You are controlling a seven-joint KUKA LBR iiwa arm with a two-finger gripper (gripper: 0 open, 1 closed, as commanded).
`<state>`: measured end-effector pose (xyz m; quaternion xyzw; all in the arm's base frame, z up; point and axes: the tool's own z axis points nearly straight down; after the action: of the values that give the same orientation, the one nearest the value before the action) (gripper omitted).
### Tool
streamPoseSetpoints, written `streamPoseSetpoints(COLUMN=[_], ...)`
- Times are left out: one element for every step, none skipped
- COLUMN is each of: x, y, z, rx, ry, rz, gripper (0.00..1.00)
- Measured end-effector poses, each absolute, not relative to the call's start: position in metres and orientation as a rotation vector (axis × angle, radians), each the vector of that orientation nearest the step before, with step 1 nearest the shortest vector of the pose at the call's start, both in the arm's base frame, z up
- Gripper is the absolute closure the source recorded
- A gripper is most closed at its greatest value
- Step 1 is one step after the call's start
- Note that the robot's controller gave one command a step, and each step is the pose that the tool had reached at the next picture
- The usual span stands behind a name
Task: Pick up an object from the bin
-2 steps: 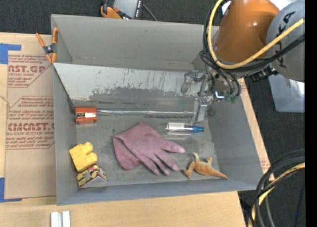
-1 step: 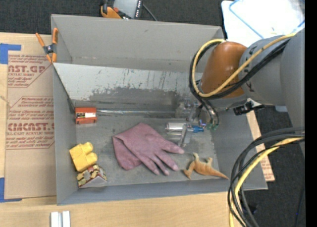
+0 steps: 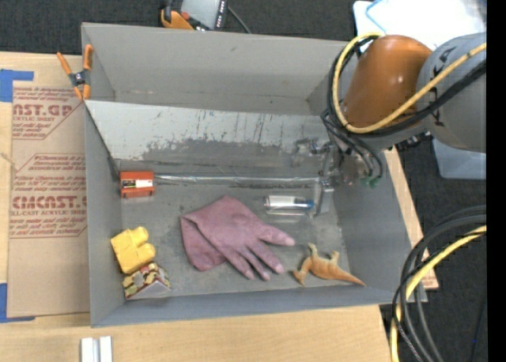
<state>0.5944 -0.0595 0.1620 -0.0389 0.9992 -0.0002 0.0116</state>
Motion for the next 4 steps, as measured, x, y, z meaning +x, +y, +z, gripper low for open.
streamPoseSetpoints(x=[0.5911, 0.5939, 0.5941, 0.5941], y=[-0.0523, -0.0596, -0.053, -0.053], z=[0.0619, 0.0703, 0.0676, 0.0676], rx=[0.194, -0.181, 0.13, 0.13], ry=[3.136, 3.11, 3.125, 3.125], rz=[0.007, -0.001, 0.006, 0.006], gripper=[0.0, 0.0, 1.0, 1.0])
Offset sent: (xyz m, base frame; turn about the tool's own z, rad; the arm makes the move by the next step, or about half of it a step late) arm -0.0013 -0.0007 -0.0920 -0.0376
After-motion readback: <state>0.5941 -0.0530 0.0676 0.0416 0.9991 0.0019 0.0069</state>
